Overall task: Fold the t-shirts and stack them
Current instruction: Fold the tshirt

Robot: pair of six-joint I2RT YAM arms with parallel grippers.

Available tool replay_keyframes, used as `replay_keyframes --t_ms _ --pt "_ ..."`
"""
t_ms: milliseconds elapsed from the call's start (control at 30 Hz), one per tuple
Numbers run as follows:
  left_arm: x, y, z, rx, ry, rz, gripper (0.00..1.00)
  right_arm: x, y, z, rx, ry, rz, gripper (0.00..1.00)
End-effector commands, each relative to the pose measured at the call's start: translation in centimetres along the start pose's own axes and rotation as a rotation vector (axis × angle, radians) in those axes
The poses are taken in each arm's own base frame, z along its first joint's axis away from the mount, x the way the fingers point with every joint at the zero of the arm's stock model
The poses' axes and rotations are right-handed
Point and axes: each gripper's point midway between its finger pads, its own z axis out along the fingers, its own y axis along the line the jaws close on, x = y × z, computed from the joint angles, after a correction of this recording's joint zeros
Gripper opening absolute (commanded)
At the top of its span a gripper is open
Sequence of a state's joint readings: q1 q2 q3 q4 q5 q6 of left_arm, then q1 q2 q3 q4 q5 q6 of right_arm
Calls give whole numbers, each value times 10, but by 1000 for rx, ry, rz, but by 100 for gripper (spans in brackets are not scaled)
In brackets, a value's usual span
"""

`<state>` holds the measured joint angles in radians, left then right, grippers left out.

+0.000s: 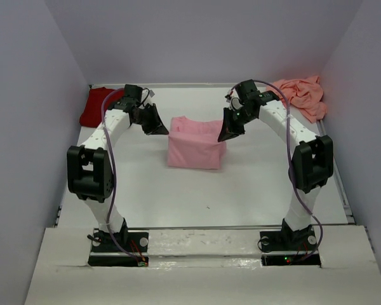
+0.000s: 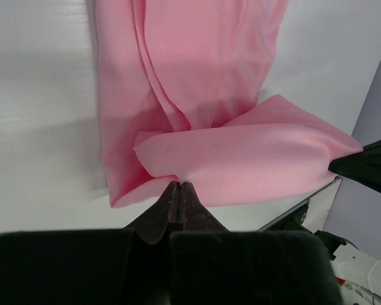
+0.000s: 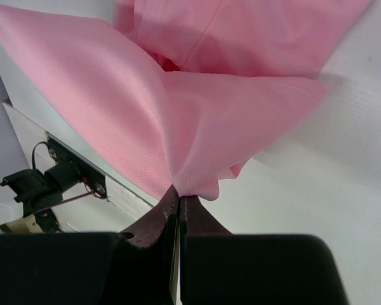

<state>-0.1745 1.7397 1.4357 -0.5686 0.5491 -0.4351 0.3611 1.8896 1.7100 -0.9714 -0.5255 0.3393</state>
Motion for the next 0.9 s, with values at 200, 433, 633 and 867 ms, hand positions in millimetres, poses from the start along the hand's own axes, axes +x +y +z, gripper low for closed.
replay_keyframes --t_ms 200,433,633,867 --pt "-41 -12 15 35 -47 35 0 -56 -16 -3 25 -111 -31 0" --pt "-45 -7 26 30 -38 27 0 -78 -32 6 31 -129 -20 0" --pt "-49 -4 35 28 -34 24 0 -98 -43 16 19 -151 -20 0" --pt "-65 -3 50 27 -42 22 0 -120 -53 23 12 -193 -20 0"
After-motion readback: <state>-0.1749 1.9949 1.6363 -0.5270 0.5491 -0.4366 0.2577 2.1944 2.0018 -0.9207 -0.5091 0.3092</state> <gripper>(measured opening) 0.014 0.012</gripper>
